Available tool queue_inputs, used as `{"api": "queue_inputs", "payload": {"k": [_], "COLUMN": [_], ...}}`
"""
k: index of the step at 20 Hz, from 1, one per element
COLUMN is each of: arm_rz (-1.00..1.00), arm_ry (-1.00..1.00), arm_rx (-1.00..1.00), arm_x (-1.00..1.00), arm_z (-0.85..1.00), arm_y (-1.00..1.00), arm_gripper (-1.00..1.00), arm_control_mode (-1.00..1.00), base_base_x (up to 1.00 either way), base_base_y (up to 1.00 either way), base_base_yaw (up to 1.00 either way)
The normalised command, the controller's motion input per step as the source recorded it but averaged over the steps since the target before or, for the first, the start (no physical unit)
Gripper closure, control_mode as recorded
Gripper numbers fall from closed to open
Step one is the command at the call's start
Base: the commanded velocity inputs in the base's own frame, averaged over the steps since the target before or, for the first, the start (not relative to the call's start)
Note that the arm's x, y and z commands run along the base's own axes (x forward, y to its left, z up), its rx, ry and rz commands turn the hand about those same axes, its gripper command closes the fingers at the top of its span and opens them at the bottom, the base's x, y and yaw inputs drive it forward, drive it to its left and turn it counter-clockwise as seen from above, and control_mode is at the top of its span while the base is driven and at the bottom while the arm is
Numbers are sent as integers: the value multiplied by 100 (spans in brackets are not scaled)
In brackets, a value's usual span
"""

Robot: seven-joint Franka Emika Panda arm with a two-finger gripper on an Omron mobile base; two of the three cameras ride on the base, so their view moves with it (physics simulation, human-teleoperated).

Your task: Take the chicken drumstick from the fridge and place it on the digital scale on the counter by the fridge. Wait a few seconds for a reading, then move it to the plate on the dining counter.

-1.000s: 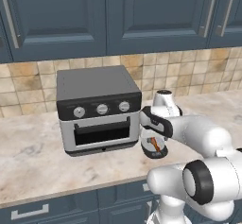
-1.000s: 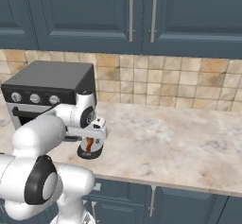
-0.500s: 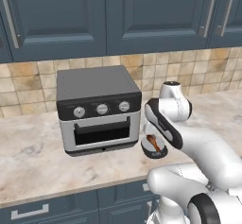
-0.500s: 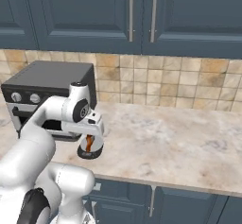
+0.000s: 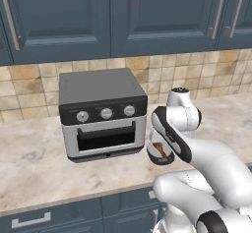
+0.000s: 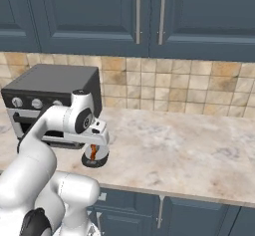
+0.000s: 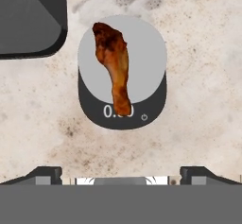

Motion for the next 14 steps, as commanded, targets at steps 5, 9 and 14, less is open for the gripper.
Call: {"api": "queue_inputs", "payload": {"k": [5, 9, 14], "arm_rz": [0, 0, 0], "arm_ry": [0, 0, 0], "arm_rx": [0, 0, 0], "arm_x": [0, 0, 0], "arm_z": [0, 0, 0], "arm_y": [0, 0, 0], "arm_gripper": [-100, -100, -100], "arm_control_mode": [-100, -100, -100], "base_base_x": [0, 0, 0], "base_base_y": [0, 0, 0], "base_base_yaw": [0, 0, 0]}}
